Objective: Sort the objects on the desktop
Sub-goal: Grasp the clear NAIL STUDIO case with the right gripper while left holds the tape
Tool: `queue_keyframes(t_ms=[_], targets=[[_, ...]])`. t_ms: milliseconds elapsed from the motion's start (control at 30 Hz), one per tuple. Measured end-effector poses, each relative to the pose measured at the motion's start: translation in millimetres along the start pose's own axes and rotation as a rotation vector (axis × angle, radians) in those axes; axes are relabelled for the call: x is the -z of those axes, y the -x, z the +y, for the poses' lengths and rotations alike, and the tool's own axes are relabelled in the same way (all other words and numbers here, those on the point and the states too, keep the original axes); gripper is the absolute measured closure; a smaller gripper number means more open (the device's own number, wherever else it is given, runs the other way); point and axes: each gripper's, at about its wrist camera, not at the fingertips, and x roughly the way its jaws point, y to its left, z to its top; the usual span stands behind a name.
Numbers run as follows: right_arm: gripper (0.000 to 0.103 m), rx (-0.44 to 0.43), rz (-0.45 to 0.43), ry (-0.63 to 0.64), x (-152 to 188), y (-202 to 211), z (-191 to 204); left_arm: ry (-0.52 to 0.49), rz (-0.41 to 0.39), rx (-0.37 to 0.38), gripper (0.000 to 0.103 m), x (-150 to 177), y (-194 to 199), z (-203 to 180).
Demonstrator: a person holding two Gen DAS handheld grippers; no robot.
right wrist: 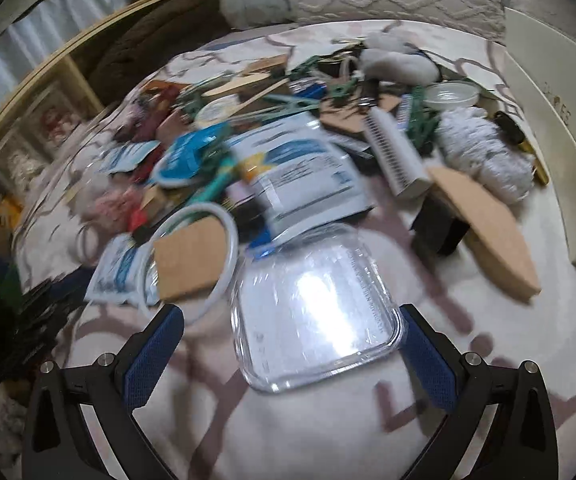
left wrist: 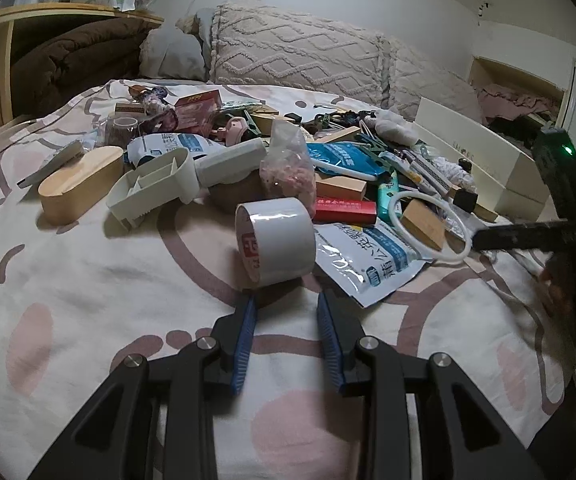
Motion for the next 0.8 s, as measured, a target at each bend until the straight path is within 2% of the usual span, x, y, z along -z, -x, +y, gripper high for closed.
queue_keyframes(t_ms=[233, 400, 533, 700, 733, 800], targets=[[0.000, -0.004, -0.002, 0.038, 15.4, 13.1, 9.9, -0.002, 0.001, -0.001, 0.071, -0.1, 0.0, 0.0], [0.000, 0.134, -0.010, 0.066, 6.9, 9.4, 6.1, 0.001, 0.000, -0.003, 0.071, -0.2, -0.4, 0.4], [0.000, 0.126, 0.011, 0.026, -3.1, 1.9, -2.1, 0.005, 0.001, -0.004, 0.071, -0.3, -1.5, 0.7], [0.000, 0.214, 0.017, 0.047, -6.3, -11.0, 6.4, 0.004, 0.000, -0.005, 0.071, -0.6, -1.9, 1.8], [0.001, 0.226, 0.007, 0.040, -5.2, -11.6, 7.1, 0.004, 0.000, -0.004, 0.071, -0.9, -2.2, 2.0], [0.015, 0.247, -0.031, 0.013, -1.3, -9.7, 7.8, 0.007, 0.000, 0.000, 0.071, -0.8, -2.1, 2.2]])
